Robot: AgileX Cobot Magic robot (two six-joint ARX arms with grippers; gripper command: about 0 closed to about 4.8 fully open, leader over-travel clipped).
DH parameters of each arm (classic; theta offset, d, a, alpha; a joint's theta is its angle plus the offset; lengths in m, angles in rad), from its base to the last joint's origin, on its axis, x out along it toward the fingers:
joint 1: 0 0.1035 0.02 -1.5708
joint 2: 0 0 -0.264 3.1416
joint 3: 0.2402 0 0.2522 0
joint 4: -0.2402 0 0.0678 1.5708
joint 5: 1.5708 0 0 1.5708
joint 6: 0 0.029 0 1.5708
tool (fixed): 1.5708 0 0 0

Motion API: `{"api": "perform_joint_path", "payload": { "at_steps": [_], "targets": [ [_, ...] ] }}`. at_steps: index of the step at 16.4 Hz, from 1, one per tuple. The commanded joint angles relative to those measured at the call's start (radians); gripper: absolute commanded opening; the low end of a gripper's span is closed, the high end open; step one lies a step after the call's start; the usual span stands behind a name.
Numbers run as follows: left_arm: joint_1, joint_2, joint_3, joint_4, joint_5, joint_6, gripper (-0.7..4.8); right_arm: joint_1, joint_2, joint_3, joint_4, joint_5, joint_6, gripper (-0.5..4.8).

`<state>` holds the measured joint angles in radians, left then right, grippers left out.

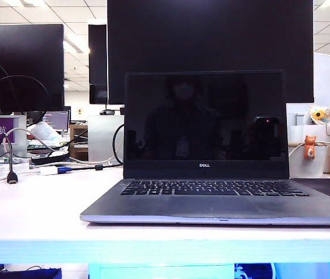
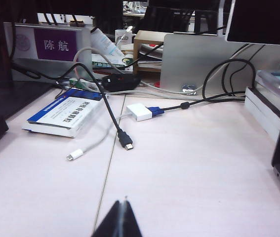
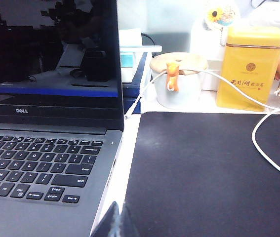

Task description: Close the lid of the gray laptop.

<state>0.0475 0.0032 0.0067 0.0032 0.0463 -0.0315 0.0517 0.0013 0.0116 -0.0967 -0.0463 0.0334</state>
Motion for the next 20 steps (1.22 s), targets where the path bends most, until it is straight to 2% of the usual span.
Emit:
{"api": "perform_joint_path", "payload": {
  "at_steps": [1,4,6,7,8,12,15,17,18,20],
  "targets": [
    [0.000,-0.002,0.001,0.013,-0.005,-0.008,-0.05,0.001,-0.001,-0.005,0.013,-0.043,0.019,-0.01],
    [0.000,-0.002,0.001,0.013,-0.003,-0.014,-0.06,-0.001,-0.001,-0.005,0.018,-0.042,0.019,-0.01],
    [-0.001,-0.002,0.001,0.046,0.063,-0.039,-0.05,-0.001,-0.001,-0.005,0.059,-0.038,0.036,-0.01],
    [-0.001,-0.002,0.002,0.087,0.087,-0.035,-0.06,-0.001,-0.001,-0.004,0.082,0.007,0.096,-0.01],
    [0.000,-0.002,0.008,0.135,0.079,-0.043,-0.06,-0.001,-0.001,-0.004,0.103,0.109,0.206,-0.01],
    [-0.001,0.074,0.163,0.125,-0.009,-0.055,-0.05,-0.001,-0.001,0.016,0.196,0.118,0.206,-0.02],
    [-0.001,0.364,0.364,0.147,0.029,-0.027,-0.05,-0.002,0.042,0.101,0.211,0.170,0.206,-0.02],
    [-0.001,0.595,0.492,0.254,0.153,-0.003,-0.06,-0.003,0.127,0.161,0.238,0.187,0.202,-0.02],
    [-0.001,0.799,0.637,0.289,0.246,-0.002,-0.06,-0.002,0.246,0.236,0.241,0.183,0.196,-0.02],
    [-0.001,0.983,0.801,0.275,0.377,0.013,-0.06,-0.002,0.390,0.338,0.238,0.154,0.132,-0.01]
  ]
}}
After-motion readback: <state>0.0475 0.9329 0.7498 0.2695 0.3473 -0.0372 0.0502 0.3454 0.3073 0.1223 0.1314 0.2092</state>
